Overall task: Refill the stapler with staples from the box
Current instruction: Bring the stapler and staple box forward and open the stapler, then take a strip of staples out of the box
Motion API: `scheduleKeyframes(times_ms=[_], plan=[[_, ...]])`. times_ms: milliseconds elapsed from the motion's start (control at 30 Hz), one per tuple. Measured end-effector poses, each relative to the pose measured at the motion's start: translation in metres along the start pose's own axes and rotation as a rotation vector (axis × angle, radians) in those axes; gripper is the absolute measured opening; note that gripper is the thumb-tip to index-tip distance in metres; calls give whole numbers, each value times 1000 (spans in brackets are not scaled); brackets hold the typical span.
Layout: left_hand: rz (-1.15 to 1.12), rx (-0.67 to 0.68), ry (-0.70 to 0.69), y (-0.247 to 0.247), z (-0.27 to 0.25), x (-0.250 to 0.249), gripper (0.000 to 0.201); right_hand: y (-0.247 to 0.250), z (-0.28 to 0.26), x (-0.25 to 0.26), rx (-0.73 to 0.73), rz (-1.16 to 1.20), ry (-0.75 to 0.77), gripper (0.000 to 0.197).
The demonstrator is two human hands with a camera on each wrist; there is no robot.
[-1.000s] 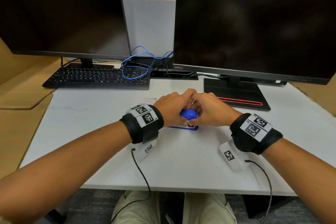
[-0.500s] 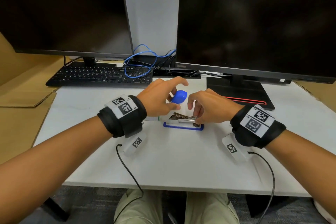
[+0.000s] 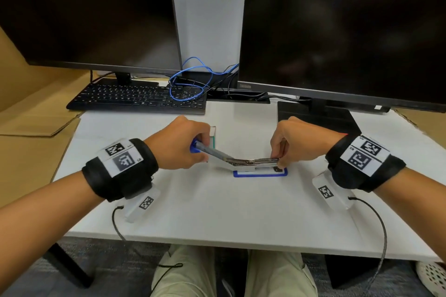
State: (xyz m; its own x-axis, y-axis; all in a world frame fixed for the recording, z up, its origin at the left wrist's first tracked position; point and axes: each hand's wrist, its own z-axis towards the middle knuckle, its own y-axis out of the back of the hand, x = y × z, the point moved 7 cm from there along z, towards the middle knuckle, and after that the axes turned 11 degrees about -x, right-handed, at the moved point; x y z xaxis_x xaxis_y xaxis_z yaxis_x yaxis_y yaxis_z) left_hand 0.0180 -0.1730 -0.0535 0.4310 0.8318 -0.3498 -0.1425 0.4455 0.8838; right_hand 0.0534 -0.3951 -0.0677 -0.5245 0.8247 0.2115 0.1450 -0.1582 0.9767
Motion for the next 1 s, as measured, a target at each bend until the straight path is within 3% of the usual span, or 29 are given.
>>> scheduleKeyframes(times_ms=[200, 433, 1000], plan=[[53, 16, 85, -11, -11, 20, 19, -1, -1, 0, 1, 15, -14, 17], [120, 141, 159, -26, -8, 23, 21, -1, 1, 2, 20, -11, -12, 18], [110, 110, 156, -26, -8, 28, 21, -3, -2, -2, 0, 25, -22, 21]])
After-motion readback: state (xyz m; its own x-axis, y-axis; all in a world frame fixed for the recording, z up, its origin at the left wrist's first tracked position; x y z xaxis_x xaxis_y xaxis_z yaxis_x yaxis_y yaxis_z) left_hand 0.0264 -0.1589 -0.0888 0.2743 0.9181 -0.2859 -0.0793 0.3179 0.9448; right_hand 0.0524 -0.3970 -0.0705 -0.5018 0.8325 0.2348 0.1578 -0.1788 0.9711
